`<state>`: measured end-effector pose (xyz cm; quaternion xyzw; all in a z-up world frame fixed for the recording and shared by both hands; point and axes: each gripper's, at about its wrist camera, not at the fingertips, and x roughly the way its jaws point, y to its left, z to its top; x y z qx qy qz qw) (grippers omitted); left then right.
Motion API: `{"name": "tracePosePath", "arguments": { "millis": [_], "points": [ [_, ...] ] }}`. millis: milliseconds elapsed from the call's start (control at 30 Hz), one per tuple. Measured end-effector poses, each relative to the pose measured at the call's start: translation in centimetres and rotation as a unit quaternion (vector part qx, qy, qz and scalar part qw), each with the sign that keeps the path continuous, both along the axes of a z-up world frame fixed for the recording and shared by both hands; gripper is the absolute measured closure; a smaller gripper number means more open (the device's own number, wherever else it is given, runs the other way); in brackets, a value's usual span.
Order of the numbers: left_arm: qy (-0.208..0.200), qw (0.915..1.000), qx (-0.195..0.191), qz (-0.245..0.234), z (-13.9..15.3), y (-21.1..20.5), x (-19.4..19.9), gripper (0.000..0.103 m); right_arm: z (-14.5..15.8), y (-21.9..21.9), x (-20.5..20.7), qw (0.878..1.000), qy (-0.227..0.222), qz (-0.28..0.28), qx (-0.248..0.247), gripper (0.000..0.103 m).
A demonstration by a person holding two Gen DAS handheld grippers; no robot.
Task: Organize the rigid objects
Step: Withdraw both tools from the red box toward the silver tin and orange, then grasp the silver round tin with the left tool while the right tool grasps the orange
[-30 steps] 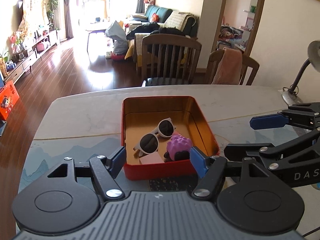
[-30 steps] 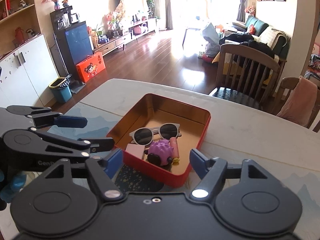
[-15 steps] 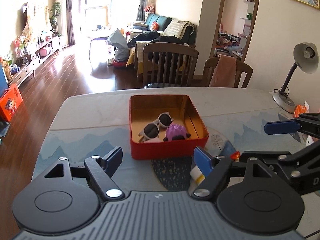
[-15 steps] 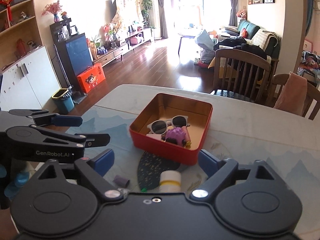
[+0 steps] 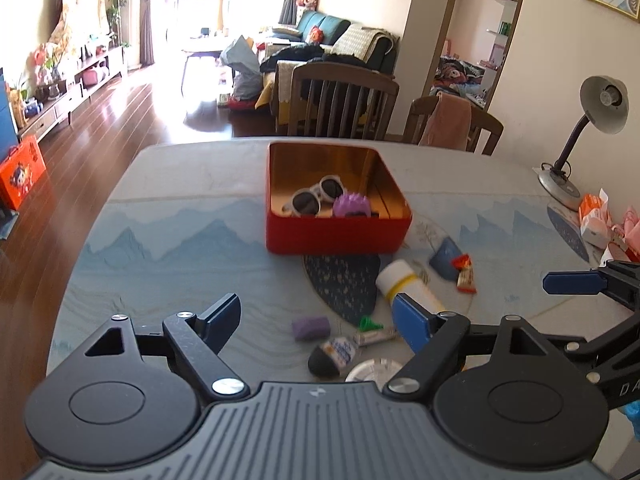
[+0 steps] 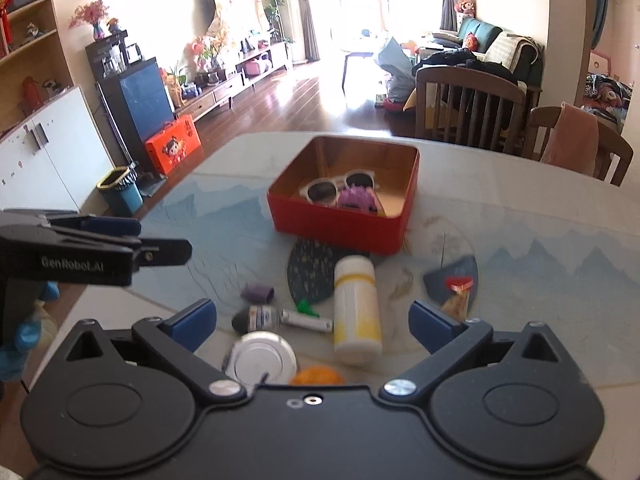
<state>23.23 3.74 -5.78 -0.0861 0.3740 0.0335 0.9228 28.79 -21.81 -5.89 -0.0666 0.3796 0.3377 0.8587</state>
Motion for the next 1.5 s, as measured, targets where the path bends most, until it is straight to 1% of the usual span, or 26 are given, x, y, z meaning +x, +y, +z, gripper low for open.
{"name": "tracePosePath", "arguments": {
  "millis": [100,267,433,533,667,867,1067,1133,1267,1300,1333,1400,1467,1500],
  "points": [
    [0.010,0.9999,-0.003,-0.004,-1.1,-0.3,-0.9,0.020,-1.0,-0.3,-1.0,1.000,0.005,0.005,-0.008,0.001],
    [0.022,0.9996,0.007,-0.019,-3.4,-1.8,-2.5,0.020,-2.3,-1.1,-1.2,0.999,0.029,-0.021,-0.008,0.001],
    [0.036,0.9973,0.036,-0.053,-5.8,-4.3,-3.8,0.020,-3.6,-1.5,-1.3,0.998,0.051,-0.034,-0.012,0.001],
    [0.042,0.9956,0.045,-0.071,-6.9,-5.7,-4.0,0.020,-4.5,-1.4,-1.3,0.997,0.066,-0.038,-0.014,0.001],
    [0.049,0.9950,0.041,-0.077,-8.2,-6.6,-3.7,0.020,-5.9,-0.9,-1.2,0.996,0.081,-0.034,-0.024,0.001],
    [0.057,0.9936,0.051,-0.083,-9.8,-7.6,-2.8,0.020,-7.6,0.0,-0.2,0.993,0.111,-0.036,-0.024,0.002],
    [0.057,0.9937,0.055,-0.080,-10.8,-8.0,-1.7,0.020,-8.6,0.5,1.0,0.989,0.139,-0.040,-0.010,0.008],
    [0.058,0.9937,0.055,-0.079,-11.1,-8.0,-1.2,0.020,-8.9,0.5,1.4,0.988,0.149,-0.041,-0.007,0.014],
    [0.057,0.9935,0.058,-0.080,-11.4,-8.1,-0.6,0.020,-9.4,0.2,1.8,0.985,0.168,-0.046,0.002,0.019],
    [0.056,0.9934,0.058,-0.081,-11.4,-8.1,-0.5,0.020,-9.5,0.2,1.9,0.984,0.172,-0.046,0.004,0.023],
    [0.055,0.9935,0.062,-0.079,-11.5,-8.1,-0.3,0.020,-9.5,0.1,1.9,0.984,0.174,-0.046,0.006,0.026],
    [0.055,0.9932,0.064,-0.080,-11.6,-8.1,-0.1,0.020,-9.5,0.0,1.9,0.983,0.175,-0.048,0.010,0.026],
    [0.055,0.9932,0.064,-0.080,-11.6,-8.1,0.0,0.020,-9.4,-0.1,2.0,0.983,0.176,-0.049,0.015,0.029],
    [0.055,0.9932,0.064,-0.081,-11.6,-8.1,0.0,0.020,-9.4,-0.1,2.0,0.983,0.177,-0.050,0.017,0.033]
  ]
}}
